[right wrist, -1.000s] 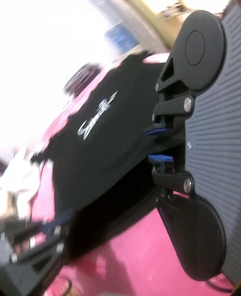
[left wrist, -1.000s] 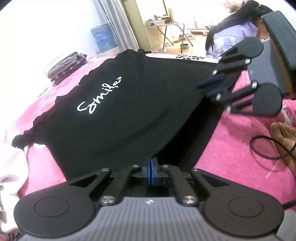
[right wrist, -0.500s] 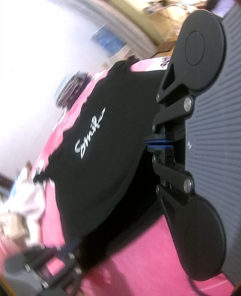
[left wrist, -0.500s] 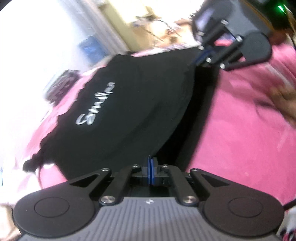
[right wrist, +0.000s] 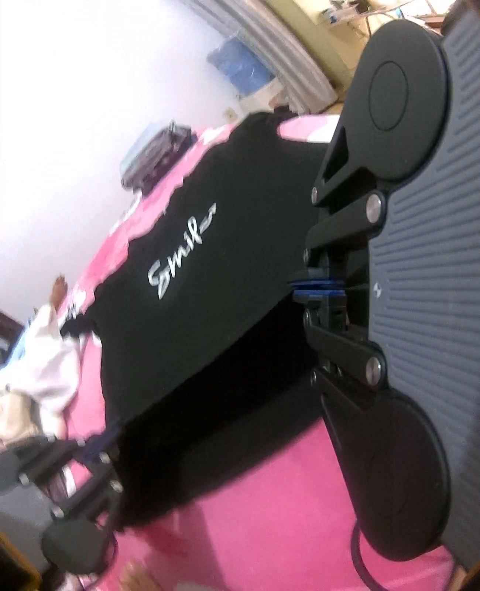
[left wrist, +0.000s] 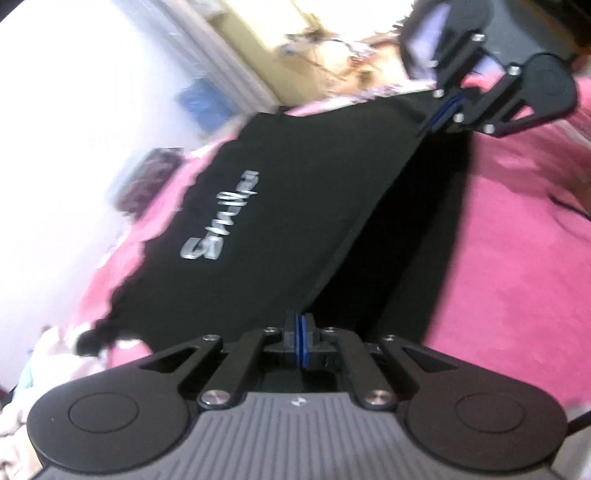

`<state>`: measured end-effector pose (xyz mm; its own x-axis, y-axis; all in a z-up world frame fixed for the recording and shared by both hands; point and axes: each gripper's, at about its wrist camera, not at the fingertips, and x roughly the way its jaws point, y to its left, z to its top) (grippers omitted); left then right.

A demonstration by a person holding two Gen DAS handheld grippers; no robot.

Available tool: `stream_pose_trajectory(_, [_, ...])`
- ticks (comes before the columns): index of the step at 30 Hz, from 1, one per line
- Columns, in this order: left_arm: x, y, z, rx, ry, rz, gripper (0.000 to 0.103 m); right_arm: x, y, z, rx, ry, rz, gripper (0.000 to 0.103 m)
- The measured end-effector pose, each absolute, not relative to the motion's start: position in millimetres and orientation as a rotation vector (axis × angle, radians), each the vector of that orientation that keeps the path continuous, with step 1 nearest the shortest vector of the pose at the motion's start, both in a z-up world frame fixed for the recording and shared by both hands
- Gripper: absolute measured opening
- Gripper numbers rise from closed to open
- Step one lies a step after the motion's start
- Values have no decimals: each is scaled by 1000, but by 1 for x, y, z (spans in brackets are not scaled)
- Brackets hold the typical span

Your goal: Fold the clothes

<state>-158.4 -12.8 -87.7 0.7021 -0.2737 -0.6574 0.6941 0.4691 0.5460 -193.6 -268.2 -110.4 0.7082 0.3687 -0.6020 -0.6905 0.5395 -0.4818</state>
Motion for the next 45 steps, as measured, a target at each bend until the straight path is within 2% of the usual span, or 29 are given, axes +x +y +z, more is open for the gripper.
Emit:
stream_pose_trajectory(6, [-184,-17,-117,1006,559,-691,2,-214,-271,-137,-841,535,721,1])
stream_pose_trajectory(12, [-187,-21,-116,1072,493,-644,2,-213,-267,-137,-838,518,708,1])
stream_pose_trajectory(18, [-199,-27,-137,1191,494,-668,2,-217,-265,-149,-846,529,703,1])
stream_pose_trajectory(23, [-195,-28,-133,1156,517,-659,3,-210,-271,-134,-766,600,716,4])
stream_pose_trajectory(27, [-195,-28,-129,1173,510,-660,11,-190,-296,-94,-532,697,814,9])
stream_pose_trajectory(29, [-195,-27,-124,1155,520,-660,20,-175,-306,-77,-413,713,838,13])
stream_pose_trajectory(30, [-194,-26,-121,1137,529,-656,32,-168,-310,-69,-362,712,844,15])
stream_pose_trajectory(31, [-192,-24,-118,1109,540,-653,35,-162,-312,-64,-324,710,844,16])
stream_pose_trajectory(38, [-183,-18,-107,973,626,-643,34,-141,-294,-73,-367,722,817,16])
stream_pose_trajectory(45, [-176,-14,-79,769,634,-690,34,-128,-275,-88,-371,756,809,16])
